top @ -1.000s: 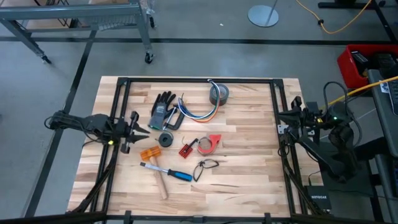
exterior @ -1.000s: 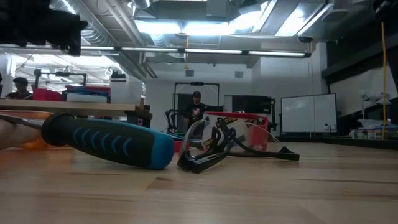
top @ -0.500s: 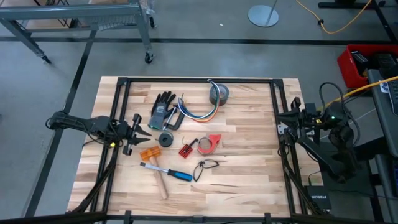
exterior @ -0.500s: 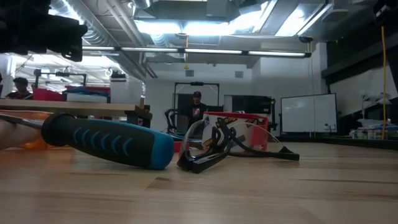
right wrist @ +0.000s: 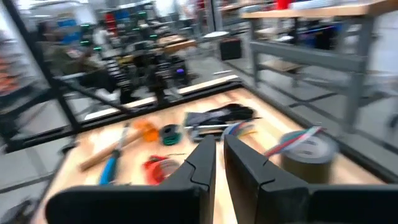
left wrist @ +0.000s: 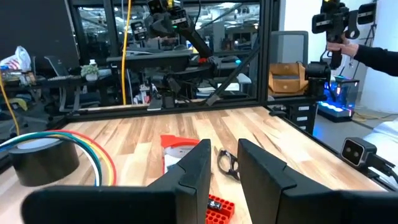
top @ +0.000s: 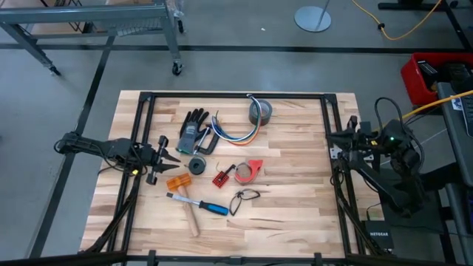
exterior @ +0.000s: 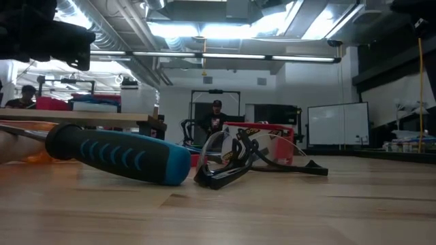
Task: Coil cords
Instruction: Return to Home Position
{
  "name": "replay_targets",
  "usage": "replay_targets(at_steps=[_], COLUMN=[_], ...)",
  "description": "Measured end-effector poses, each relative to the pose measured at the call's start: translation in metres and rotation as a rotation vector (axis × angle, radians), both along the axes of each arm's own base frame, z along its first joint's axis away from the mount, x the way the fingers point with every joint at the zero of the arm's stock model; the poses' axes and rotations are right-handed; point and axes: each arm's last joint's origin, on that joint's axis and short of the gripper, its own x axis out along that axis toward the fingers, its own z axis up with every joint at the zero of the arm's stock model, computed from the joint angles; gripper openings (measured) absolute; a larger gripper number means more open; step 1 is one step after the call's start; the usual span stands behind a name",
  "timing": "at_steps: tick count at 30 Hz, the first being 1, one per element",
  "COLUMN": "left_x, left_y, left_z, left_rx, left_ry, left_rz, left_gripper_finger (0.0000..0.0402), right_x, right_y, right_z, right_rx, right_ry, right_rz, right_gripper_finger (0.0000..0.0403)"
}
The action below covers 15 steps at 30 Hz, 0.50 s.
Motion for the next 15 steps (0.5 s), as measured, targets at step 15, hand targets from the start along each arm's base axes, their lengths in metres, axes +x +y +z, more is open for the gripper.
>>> replay_targets(at_steps=[15], left_x=[0.0], left_y=[0.0], left_z=[0.001], left_rx=[-0.019], left_ry=[-0.01], left_rz=[-0.001], left_gripper_finger=[0.0072], right_x=[0.043], right_y=[-0.047], right_z=[-0.04], right_rx=[-0.029], right_ry=[-0.274], right_rz=[-0.004], right_gripper_finger=[0.0037])
